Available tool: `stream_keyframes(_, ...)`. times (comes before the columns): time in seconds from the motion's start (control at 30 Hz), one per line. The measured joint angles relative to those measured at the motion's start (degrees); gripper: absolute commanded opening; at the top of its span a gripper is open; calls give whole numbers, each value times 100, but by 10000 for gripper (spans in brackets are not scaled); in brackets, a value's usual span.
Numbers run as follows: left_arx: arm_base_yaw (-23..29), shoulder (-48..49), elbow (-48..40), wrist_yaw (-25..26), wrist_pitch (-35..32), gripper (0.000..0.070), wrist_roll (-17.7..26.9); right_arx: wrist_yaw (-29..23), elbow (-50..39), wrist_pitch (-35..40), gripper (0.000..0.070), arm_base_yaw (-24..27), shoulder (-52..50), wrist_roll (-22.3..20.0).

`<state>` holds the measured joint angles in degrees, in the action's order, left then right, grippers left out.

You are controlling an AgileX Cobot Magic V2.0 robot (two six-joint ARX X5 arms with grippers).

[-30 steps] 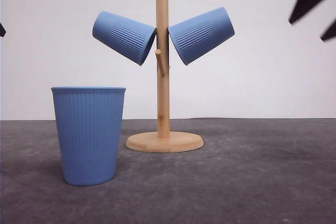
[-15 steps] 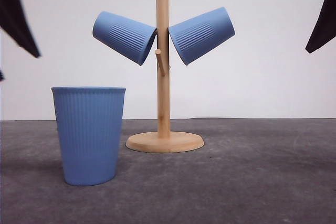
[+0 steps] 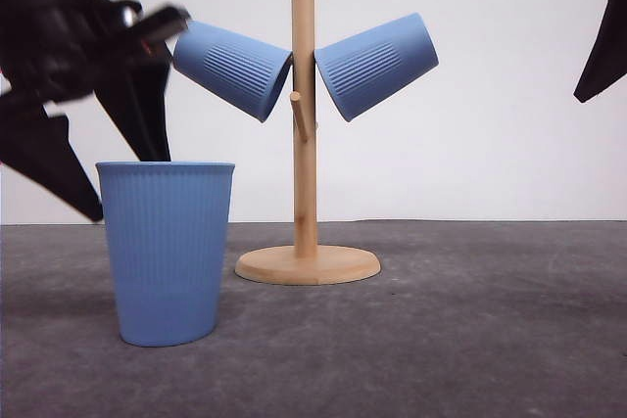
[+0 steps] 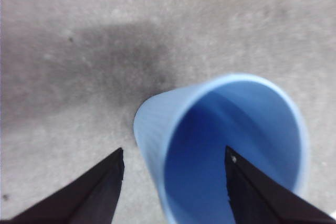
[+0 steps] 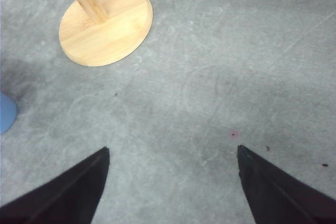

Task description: Place three cups

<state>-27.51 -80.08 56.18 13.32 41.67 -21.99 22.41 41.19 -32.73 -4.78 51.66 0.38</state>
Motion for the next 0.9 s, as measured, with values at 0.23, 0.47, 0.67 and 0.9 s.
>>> stream_keyframes(0.23,-17,-396,3,2,-69,77,-65,2,0,0,479,0,0,0)
stream_keyframes(0.47,-17,-397,31,309,-12,1,15,32,0,-2,480,-41,0,0)
stream_keyframes(0.67,-17,-397,438,1043,605,1,290,789,0,-53,515,-219,-12,-82)
stream_keyframes(0.9,-17,-397,1310,1910,1523,1,833,1893,0,17,587,-842,-66,-385)
